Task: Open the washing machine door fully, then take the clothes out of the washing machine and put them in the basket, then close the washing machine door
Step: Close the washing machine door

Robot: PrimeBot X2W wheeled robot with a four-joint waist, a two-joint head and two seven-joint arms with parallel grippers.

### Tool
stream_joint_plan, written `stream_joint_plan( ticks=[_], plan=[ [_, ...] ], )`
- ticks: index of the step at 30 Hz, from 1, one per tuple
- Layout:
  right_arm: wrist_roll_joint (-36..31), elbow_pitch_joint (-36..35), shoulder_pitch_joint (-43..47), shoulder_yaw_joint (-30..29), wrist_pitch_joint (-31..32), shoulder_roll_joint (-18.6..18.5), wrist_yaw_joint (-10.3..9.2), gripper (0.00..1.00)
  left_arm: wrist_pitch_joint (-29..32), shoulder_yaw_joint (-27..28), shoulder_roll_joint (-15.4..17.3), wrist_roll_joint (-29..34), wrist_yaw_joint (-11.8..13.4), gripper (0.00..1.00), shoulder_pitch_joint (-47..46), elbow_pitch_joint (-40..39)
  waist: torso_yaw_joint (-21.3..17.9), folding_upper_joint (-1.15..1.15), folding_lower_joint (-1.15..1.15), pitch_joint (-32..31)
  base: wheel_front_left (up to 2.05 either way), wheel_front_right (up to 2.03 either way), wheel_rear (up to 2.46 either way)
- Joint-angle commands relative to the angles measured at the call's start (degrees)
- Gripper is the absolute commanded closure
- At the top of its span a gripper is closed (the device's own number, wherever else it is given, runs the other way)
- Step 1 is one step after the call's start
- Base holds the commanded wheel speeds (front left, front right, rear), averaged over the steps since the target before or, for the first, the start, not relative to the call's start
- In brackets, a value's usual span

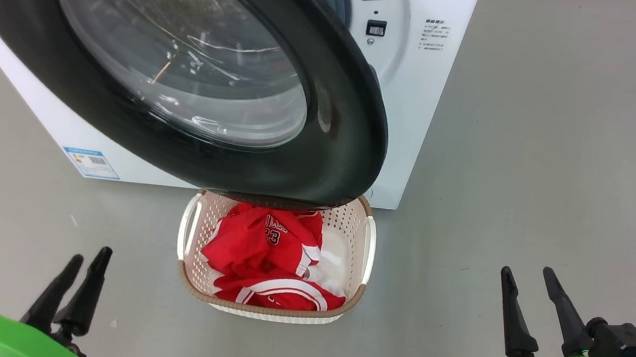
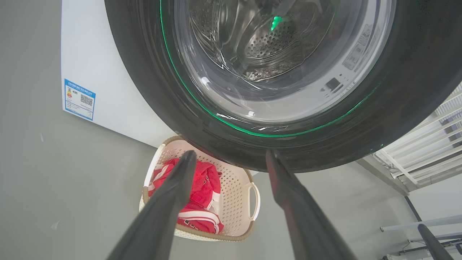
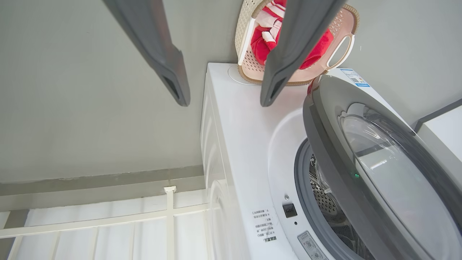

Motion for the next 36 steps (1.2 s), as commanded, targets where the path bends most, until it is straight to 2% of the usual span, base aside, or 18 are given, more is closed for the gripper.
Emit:
stream_joint_plan(
  ticks=[1, 2, 4, 12, 21, 25, 30, 36],
  plan=[
    [-0.8, -1.6, 0.4, 1.0, -0.4, -0.2, 0.35, 0.00, -0.7, 3.3, 1.5, 1.7, -0.4, 0.00, -0.3, -0.5, -0.1, 0.00, 0.00, 0.0, 0.00, 0.00, 0.00],
    [-0.8, -1.8, 0.7, 0.7, -0.4, -0.2, 0.35, 0.00, -0.7, 5.6, -0.1, 5.6, -0.4, 0.00, 0.7, 0.0, -0.2, 0.00, 0.00, -0.1, 0.00, 0.00, 0.00],
    [-0.8, -1.8, 0.8, 0.6, -0.4, -0.2, 0.35, 0.00, -0.7, 6.5, -0.9, 7.6, -0.4, 0.00, 1.2, 0.1, -0.3, 0.00, 0.00, -0.2, 0.00, 0.00, 0.00],
    [-0.6, -2.1, 1.5, -0.3, -0.4, -0.2, 0.35, 0.00, -0.7, 14.4, -6.8, 25.8, -0.4, 0.00, 4.5, 0.4, -0.7, 0.00, 0.00, -0.9, 0.00, 0.00, 0.00],
    [-0.5, -2.6, 2.1, -1.1, -0.4, -0.2, 0.35, 0.00, -0.7, 21.4, -12.9, 40.8, -0.4, 0.00, 7.0, -2.0, -0.6, 0.00, 0.00, -1.6, 0.00, 0.00, 0.00],
    [-0.5, -2.7, 2.4, -1.4, -0.4, -0.2, 0.35, 0.00, -0.7, 22.5, -14.8, 45.4, -0.4, 0.00, 8.0, -2.9, -0.5, 0.00, 0.00, -1.9, 0.00, 0.00, 0.00],
    [-0.2, -2.2, 3.0, -1.3, -0.4, -0.2, 0.35, 0.00, -0.7, 23.7, -16.9, 47.9, -0.4, 0.00, 9.0, -3.2, -0.4, 0.00, 0.00, -2.2, 0.00, 0.00, 0.00],
    [0.1, -2.1, 3.1, -1.2, -0.4, -0.2, 0.35, 0.00, -0.7, 24.0, -17.7, 49.4, -0.4, 0.00, 9.4, -3.1, -0.5, 0.00, 0.00, -2.1, 0.00, 0.00, 0.00]
  ],
)
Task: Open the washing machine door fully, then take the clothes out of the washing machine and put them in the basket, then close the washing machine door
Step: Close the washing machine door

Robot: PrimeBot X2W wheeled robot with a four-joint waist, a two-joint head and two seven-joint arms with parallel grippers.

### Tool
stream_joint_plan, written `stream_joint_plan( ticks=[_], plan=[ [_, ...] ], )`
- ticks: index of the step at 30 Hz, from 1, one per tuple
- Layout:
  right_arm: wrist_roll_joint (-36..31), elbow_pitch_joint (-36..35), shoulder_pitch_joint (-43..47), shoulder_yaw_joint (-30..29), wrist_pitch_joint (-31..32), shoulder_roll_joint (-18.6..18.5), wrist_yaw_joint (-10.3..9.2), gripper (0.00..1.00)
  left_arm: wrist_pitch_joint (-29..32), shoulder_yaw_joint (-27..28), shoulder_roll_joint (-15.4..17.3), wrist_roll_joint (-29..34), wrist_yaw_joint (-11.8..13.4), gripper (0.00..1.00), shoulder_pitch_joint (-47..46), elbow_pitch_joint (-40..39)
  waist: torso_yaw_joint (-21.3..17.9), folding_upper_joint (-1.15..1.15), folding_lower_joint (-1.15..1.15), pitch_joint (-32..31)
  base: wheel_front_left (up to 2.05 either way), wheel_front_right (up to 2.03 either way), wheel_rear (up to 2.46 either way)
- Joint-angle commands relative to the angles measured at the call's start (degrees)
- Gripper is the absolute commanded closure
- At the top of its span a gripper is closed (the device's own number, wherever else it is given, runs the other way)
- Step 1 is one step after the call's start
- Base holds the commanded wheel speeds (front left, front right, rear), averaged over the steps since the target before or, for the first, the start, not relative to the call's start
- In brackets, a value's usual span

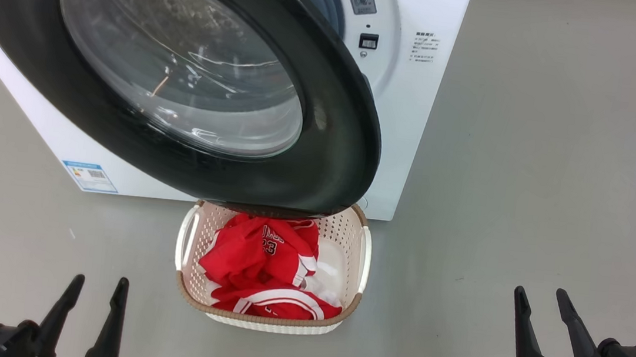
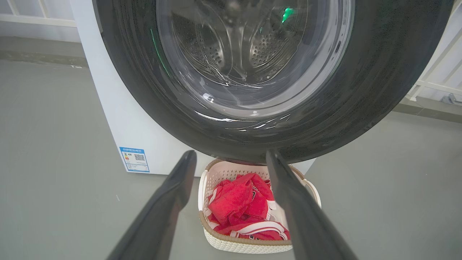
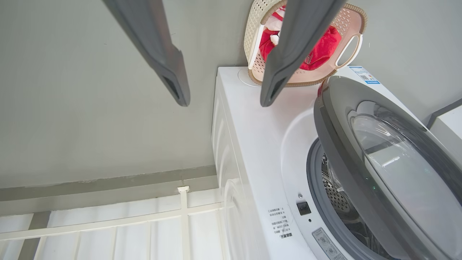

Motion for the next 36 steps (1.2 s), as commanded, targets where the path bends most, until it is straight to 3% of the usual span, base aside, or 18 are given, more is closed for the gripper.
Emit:
stream_joint_plan(
  ticks=[1, 19, 20, 21, 22, 23, 36],
  plan=[
    [0.0, -1.3, -0.3, 1.3, -0.4, -0.5, 0.35, 0.00, -0.7, 2.5, 0.9, 0.8, -0.3, 0.00, -0.8, -1.4, 0.0, 0.00, 0.00, 0.1, 0.00, 0.00, 0.00],
    [-0.3, -1.4, -0.4, 1.4, -0.4, -0.5, 0.35, 0.00, -0.7, 3.0, 0.5, 2.0, -0.3, 0.00, -0.3, -2.5, 0.3, 0.00, 0.00, -0.3, 0.00, 0.00, 0.00],
    [-0.3, -1.4, -0.4, 1.5, -0.4, -0.5, 0.35, 0.18, -0.7, 3.0, 0.5, 2.1, -0.3, 0.00, -0.4, -2.5, 0.4, 0.00, 0.00, -0.4, 0.00, 0.00, 0.00],
    [-0.2, -1.5, -0.5, 1.7, -0.4, -0.5, 0.35, 0.63, -0.7, 3.0, 0.4, 2.1, -0.3, 0.00, -0.4, -2.5, 0.5, 0.00, 0.00, -0.4, 0.00, 0.00, 0.00],
    [0.0, -1.5, -0.5, 2.0, -0.4, -0.5, 0.35, 0.90, -0.7, 2.8, 0.4, 2.2, -0.3, 0.00, -0.4, -2.5, 0.7, 0.00, 0.00, -0.6, 0.00, 0.00, 0.00],
    [0.2, -1.5, -0.5, 2.4, -0.4, -0.5, 0.35, 1.00, -0.7, 2.6, 0.3, 2.3, -0.3, 0.00, -0.5, -2.5, 1.0, 0.00, 0.00, -0.7, 0.00, 0.00, 0.00],
    [0.5, -0.2, -5.0, 8.1, -0.4, -0.5, 0.35, 1.00, -0.7, 1.4, -2.2, 4.0, -0.3, 0.00, 0.8, -3.7, 6.9, 0.00, 0.00, -3.0, 0.00, 0.00, 0.00]
  ],
)
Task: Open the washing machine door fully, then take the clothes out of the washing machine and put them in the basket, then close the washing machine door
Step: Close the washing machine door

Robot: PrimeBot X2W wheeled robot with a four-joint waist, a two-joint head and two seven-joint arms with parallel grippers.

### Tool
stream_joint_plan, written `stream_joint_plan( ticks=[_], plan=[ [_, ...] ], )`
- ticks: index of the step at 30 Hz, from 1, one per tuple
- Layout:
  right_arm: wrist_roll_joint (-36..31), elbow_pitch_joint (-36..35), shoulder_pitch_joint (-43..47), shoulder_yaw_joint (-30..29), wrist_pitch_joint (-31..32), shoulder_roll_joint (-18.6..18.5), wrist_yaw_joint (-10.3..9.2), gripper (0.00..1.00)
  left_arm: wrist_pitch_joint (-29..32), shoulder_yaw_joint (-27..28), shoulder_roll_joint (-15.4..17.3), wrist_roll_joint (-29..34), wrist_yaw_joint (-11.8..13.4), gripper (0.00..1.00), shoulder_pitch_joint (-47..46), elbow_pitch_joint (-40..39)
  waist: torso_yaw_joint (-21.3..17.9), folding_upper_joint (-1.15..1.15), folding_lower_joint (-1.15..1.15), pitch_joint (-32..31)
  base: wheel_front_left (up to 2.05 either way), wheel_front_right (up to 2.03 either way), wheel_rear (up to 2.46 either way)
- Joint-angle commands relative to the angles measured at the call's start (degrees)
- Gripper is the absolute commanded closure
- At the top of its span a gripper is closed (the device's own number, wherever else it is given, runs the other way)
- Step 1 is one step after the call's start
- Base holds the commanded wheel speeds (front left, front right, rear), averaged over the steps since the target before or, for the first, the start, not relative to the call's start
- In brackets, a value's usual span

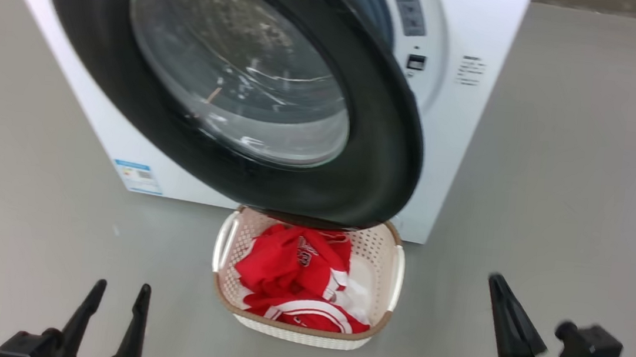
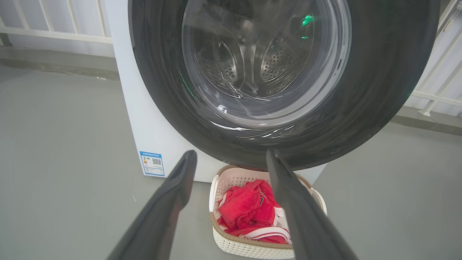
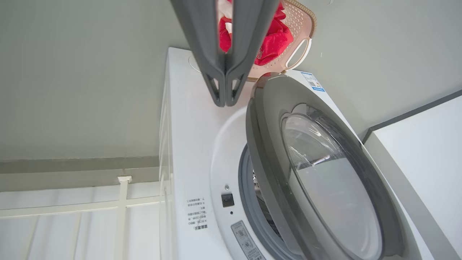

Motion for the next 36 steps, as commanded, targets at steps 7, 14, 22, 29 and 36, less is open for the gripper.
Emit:
stream_joint_plan(
  ticks=[7, 14, 22, 29, 36],
  plan=[
    [0.8, -0.2, -8.3, 4.9, -0.4, -0.5, 0.35, 1.00, -0.7, 0.8, -0.7, 1.5, -0.3, 0.00, -0.4, -2.7, 6.0, 0.00, 0.00, -0.9, 0.00, 0.00, 0.00],
    [0.9, 1.7, -13.3, 6.5, -0.4, -0.5, 0.35, 1.00, -0.7, -0.3, -1.9, 1.7, -0.3, 0.00, -1.2, -3.1, 9.3, 0.00, 0.00, 0.3, 0.00, 0.00, 0.00],
    [0.1, 4.6, -19.7, 5.4, -0.4, -0.6, 0.35, 1.00, -0.7, -2.2, -2.7, 1.0, -0.3, 0.00, -4.0, -3.4, 11.4, 0.00, 0.00, 4.5, 0.00, 0.00, 0.00],
    [-0.5, 5.3, -24.0, 2.6, -0.4, -0.9, 0.35, 1.00, -0.7, -3.4, -2.8, 0.2, -0.3, 0.00, -6.8, -3.7, 12.2, 0.00, 0.00, 8.0, 0.00, 0.00, 0.00],
    [-1.6, 5.9, -27.9, 1.0, -0.4, -2.0, 0.35, 1.00, -0.7, -4.8, -3.0, -0.4, -0.3, 0.00, -9.3, -4.1, 12.6, 0.00, 0.00, 11.2, 0.00, 0.00, 0.00]
  ],
)
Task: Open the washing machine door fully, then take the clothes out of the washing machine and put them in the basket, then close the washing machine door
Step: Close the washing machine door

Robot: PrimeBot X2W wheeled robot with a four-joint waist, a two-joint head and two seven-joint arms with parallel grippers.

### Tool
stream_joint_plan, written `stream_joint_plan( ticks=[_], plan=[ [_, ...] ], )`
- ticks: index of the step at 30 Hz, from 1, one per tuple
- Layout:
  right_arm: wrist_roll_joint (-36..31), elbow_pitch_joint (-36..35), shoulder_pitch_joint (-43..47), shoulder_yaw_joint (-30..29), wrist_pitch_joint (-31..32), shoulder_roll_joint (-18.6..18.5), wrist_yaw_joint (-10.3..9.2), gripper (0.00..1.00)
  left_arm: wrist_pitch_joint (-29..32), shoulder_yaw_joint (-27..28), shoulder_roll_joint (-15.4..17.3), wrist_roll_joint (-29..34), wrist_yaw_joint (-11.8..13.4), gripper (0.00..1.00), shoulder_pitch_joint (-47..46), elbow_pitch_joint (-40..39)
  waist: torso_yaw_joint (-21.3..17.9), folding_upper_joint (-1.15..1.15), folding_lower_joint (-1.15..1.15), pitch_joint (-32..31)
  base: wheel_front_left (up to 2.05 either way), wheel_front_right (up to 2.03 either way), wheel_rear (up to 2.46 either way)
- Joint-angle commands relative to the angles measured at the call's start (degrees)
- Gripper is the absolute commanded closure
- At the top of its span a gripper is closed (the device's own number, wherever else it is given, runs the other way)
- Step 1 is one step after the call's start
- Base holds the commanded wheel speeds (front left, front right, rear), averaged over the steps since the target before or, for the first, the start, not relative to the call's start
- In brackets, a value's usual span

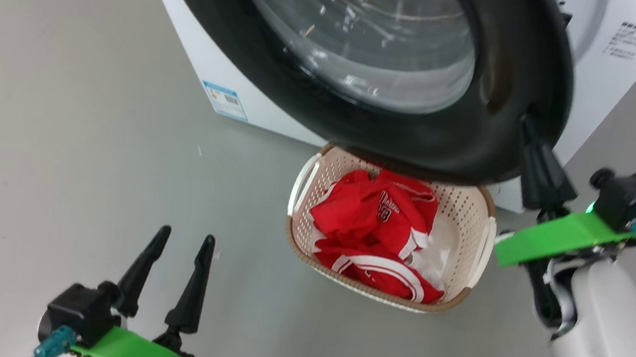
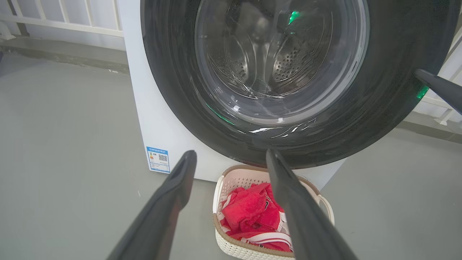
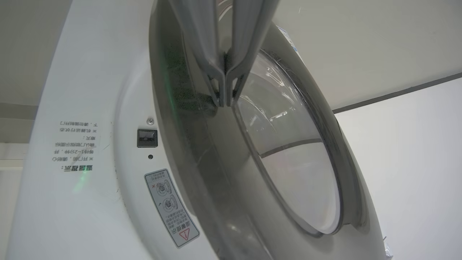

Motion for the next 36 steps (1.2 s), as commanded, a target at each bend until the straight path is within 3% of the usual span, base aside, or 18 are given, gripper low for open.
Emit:
stream_joint_plan(
  ticks=[1, 21, 25, 36],
  plan=[
    [-1.2, -1.0, -2.5, 0.5, -0.4, -0.2, 0.18, 1.00, -0.7, 1.8, 0.9, -0.4, -0.3, 0.00, -1.8, -1.5, 0.4, 0.00, 0.00, 1.8, 0.00, 0.00, 0.00],
    [-4.0, 2.6, -17.7, -6.1, -0.4, -2.2, 0.18, 1.00, -0.7, -1.1, 1.0, -2.5, -0.3, 0.00, -7.4, -1.6, 2.1, 0.00, 0.00, 9.3, 0.00, 0.00, 0.00],
    [-4.3, 2.4, -18.4, -7.4, -0.4, -1.6, 0.18, 1.00, -0.7, -1.1, 1.1, -2.6, -0.3, 0.00, -7.7, -1.7, 2.1, 0.00, 0.00, 9.4, 0.00, 0.00, 0.00],
    [-3.7, 3.3, -13.8, -4.4, -0.4, -0.6, 0.18, 1.00, -0.7, -0.8, 1.6, -2.0, -0.3, 0.00, -6.2, -0.8, 0.6, 0.00, 0.00, 6.0, 0.00, 0.00, 0.00]
  ],
)
